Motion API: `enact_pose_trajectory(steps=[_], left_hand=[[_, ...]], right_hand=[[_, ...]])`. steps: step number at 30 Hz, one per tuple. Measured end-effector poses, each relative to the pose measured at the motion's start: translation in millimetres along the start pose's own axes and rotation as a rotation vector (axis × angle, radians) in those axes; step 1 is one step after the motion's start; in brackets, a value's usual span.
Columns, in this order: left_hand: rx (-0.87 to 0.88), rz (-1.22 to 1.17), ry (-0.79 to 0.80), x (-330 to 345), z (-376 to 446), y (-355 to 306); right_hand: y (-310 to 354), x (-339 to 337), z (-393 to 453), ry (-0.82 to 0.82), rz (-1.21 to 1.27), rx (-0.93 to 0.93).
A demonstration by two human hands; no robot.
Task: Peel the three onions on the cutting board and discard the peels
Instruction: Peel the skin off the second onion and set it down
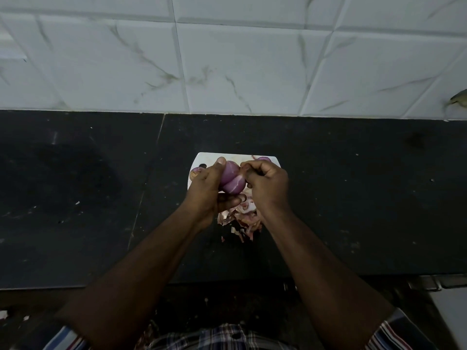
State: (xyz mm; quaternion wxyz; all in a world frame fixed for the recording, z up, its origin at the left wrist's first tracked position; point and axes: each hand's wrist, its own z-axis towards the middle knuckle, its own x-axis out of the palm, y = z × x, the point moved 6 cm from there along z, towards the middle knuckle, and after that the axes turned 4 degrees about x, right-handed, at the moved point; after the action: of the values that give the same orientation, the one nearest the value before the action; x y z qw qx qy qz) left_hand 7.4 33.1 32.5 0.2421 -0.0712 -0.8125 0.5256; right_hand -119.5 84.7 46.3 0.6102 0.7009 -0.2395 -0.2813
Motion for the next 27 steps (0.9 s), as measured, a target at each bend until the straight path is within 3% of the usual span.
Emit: enact_pose_trajectory(steps=[7,13,19,23,27], left_hand=[[0.122,0.124,0.058,10,-1,-3],[0.465,0.504,-0.014,14,-5,-10],[0.682,0.671,-0.057,19,-10,-20],[0.709,0.715,-0.065,19,-7,-16],[0.834,0.756,0.070,28,-12,-17]], right_hand=[[-13,7,-10,0.051,0.176,0.299],[-17,7,-18,-0.050,0.417,0.565],[-9,6,-18,-0.041,0.537,0.614],[-9,5,-18,-0.037,0.566,0.654],[-6,1,-15,-0.005,0.567,0.654]])
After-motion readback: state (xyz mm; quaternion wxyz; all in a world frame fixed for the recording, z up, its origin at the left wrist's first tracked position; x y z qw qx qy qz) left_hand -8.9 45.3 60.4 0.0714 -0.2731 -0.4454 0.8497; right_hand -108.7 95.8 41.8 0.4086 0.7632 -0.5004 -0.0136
